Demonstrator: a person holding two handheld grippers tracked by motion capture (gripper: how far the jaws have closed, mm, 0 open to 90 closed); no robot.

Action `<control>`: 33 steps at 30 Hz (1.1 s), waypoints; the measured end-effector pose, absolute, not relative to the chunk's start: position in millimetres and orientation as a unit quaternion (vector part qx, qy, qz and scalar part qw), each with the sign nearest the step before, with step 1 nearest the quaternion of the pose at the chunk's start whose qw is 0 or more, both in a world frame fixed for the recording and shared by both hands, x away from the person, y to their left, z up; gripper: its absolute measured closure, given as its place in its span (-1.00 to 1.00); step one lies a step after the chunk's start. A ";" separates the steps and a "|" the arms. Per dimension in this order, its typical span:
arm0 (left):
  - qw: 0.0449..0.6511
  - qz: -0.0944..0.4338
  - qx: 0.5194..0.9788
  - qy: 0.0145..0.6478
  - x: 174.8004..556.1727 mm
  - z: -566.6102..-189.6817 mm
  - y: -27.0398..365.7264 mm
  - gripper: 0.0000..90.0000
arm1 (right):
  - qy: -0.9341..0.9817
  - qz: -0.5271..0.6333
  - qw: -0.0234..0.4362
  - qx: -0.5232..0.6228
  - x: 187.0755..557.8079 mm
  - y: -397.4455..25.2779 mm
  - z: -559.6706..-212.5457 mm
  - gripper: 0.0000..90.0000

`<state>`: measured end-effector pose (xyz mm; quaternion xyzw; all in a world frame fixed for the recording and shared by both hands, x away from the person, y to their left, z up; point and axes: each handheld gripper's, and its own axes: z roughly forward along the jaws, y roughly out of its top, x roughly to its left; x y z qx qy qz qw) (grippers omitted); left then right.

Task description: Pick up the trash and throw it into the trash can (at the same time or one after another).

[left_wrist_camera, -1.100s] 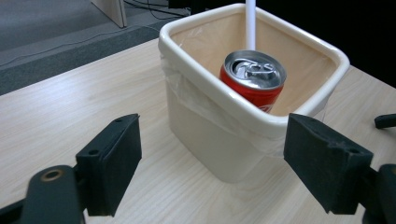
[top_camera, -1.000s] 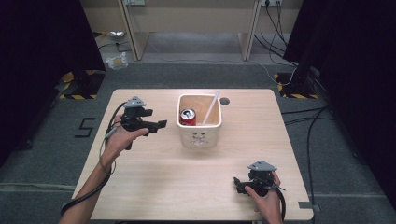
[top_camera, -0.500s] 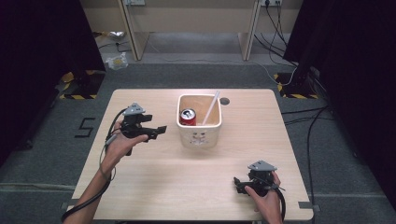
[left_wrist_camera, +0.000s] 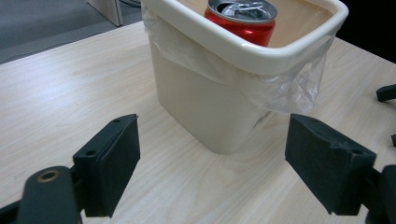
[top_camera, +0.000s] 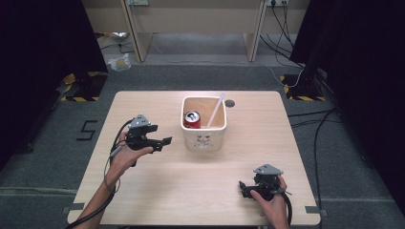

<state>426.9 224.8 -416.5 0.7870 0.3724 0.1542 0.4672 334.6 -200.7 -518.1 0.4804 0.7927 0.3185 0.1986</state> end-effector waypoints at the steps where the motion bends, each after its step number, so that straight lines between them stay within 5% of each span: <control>1: 0.467 0.153 0.787 0.372 426.0 -417.3 224.5 -0.61 | 0.793 0.318 0.198 0.480 334.6 -200.7 -518.0 -1.00; 33: 0.456 0.166 0.787 0.381 400.1 -457.3 238.3 -0.61 | 0.793 0.318 0.198 0.480 334.6 -200.8 -518.0 -1.00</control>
